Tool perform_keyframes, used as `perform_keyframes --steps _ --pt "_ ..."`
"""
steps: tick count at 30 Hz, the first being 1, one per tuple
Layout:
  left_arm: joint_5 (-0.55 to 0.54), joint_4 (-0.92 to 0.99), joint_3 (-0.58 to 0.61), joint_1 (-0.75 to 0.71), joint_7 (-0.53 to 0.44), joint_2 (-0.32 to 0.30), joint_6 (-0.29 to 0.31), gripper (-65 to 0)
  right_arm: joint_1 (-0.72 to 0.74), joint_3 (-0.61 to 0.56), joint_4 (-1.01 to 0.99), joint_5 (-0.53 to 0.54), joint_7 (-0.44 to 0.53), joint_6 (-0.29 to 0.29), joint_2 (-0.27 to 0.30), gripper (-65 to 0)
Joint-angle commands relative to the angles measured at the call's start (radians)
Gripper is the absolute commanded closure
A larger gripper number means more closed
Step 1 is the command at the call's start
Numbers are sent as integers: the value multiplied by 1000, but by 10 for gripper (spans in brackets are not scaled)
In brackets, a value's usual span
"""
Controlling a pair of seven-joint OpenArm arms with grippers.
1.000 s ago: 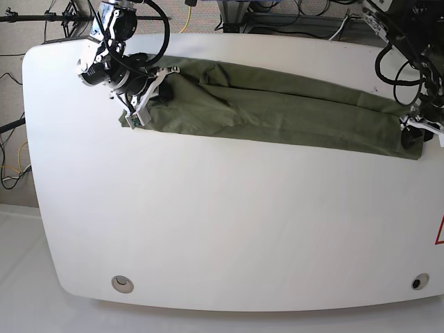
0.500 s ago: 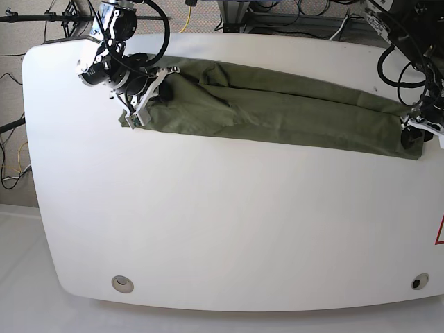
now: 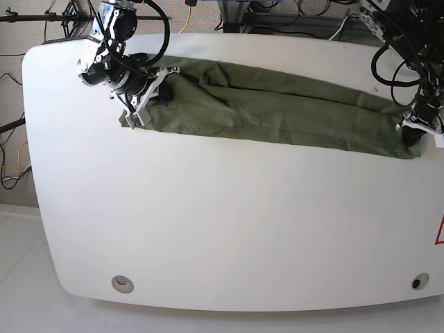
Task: Fold the T-shirt properly
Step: 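Regrasp the strip end with the left gripper and lift it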
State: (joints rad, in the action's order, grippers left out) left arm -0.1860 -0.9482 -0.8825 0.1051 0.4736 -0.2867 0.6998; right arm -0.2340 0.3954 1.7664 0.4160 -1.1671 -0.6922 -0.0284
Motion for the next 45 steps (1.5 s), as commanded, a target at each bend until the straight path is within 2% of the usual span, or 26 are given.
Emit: perform_keyframes --steps 1,14,24,31,38,41,45 --pt "75 8 10 -25 106 17 -2 0 -3 0 11 -15 -18 -5 2 0" --pt "73 -2 9 -23 119 24 -2 0 -1 0 11 -15 -18 -5 2 0" --pt "73 -163 10 -23 265 27 -2 0 0 0 11 -15 -18 -5 2 0" --pt "73 -308 10 -26 379 54 -2 0 5 0 11 -15 -18 -5 2 0" --pt "73 -473 36 -29 494 117 -2 0 6 0 11 -15 -18 -5 2 0" --pt "73 -547 49 -38 532 122 -2 0 6 0 11 -15 -18 -5 2 0" --pt "72 -642 67 -52 564 172 -2 0 6 0 11 -15 -18 -5 0 0"
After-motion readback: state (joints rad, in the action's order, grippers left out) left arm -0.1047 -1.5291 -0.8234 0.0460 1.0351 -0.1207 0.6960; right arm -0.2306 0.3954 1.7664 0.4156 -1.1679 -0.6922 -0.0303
